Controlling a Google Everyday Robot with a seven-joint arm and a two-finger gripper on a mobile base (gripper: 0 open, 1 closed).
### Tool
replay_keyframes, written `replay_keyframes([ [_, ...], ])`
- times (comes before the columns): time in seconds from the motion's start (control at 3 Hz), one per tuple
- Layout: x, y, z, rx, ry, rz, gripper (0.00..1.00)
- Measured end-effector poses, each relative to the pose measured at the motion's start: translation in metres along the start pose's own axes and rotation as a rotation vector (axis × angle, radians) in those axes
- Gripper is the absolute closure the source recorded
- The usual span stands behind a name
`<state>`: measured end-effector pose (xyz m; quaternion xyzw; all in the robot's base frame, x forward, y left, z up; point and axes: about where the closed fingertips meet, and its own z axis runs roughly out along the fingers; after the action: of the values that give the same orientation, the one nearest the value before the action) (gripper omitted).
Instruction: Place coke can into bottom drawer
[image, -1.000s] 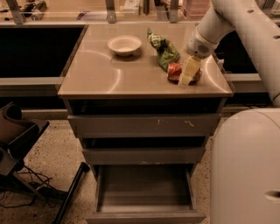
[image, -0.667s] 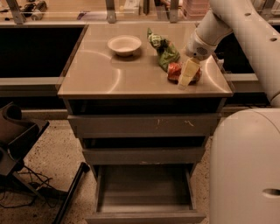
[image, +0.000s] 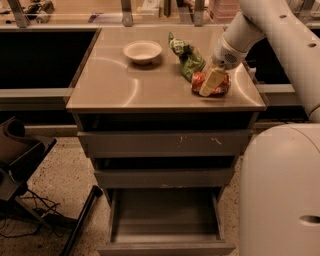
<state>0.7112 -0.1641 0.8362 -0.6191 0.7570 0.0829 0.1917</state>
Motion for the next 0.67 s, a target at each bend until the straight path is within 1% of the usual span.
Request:
replay_keyframes([
  [0.67,0.0,0.0,0.0,0.0,0.0,0.0,0.89],
])
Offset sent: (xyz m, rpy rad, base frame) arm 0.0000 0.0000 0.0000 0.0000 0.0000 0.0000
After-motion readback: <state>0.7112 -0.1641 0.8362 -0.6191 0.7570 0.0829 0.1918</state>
